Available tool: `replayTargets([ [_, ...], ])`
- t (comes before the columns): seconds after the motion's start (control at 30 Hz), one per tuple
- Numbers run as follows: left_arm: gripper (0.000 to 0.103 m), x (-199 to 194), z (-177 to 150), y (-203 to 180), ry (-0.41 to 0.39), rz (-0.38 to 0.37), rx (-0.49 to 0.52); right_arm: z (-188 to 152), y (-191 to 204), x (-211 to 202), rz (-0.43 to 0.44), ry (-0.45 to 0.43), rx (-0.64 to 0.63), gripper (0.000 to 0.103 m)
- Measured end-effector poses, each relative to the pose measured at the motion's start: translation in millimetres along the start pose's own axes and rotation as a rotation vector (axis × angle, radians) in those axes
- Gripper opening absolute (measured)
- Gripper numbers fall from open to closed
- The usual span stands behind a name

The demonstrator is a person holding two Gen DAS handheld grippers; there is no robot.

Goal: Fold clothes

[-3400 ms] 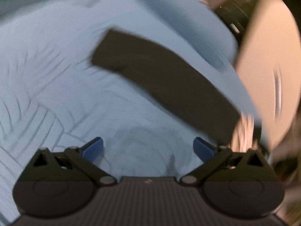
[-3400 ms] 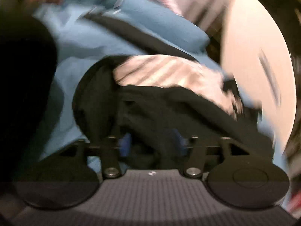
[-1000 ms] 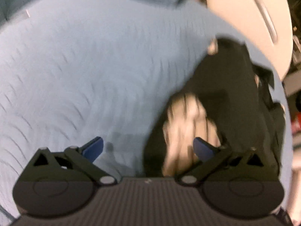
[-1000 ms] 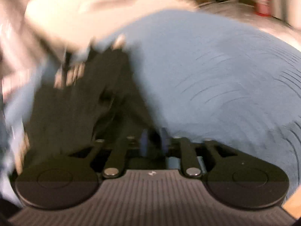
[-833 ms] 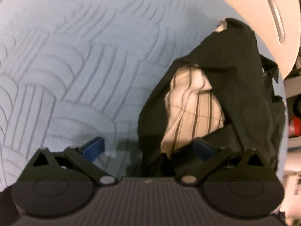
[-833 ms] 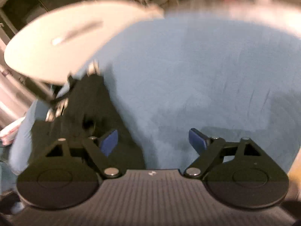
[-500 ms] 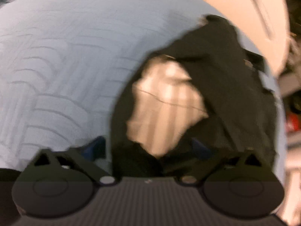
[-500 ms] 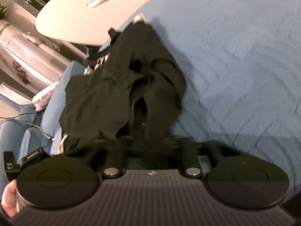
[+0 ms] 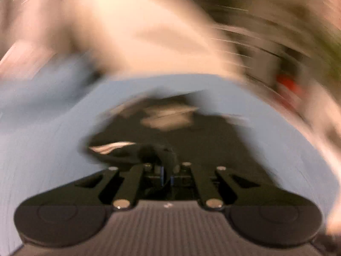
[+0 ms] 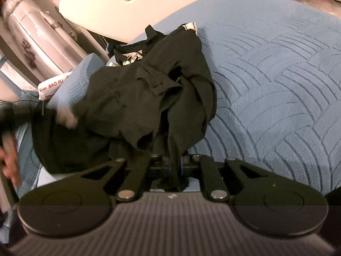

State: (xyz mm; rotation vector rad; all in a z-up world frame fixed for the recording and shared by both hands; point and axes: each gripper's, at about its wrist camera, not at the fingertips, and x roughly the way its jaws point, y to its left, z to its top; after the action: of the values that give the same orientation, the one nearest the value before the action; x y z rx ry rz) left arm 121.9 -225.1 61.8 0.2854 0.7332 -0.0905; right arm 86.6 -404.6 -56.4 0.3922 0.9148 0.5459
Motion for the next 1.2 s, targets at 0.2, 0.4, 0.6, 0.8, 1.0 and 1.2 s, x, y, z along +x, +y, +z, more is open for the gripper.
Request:
replayTargets([
  [0.2, 0.031, 48, -9, -41, 0.18, -0.224, -0.142, -3, -23, -17, -0.07, -0.011, 0.119, 0.02],
  [0.4, 0.082, 38, -32, 8, 0.2, -0.157, -0.323, -1, -52, -21, -0.042, 0.048, 0.361, 0.04],
  [0.6, 0.094, -6, -63, 52, 0.077, -0.054, -0.509, 17, 1, -55, -0.2, -0.2, -0.005, 0.053],
  [0.8, 0.101, 33, -70, 95, 0.088, 0.209, -0.513, 35, 39, -8, -0.162, -0.139, -0.265, 0.082],
  [1.0, 0.099, 103, -62, 123, 0.217, 0.128, -0.563, -8, 126, 3, -0.062, -0.186, -0.693, 0.083],
  [1.2, 0.099, 77, -60, 154, 0.162, 0.131, -0.714, -75, 170, 90, -0.303, -0.104, -1.18, 0.086],
])
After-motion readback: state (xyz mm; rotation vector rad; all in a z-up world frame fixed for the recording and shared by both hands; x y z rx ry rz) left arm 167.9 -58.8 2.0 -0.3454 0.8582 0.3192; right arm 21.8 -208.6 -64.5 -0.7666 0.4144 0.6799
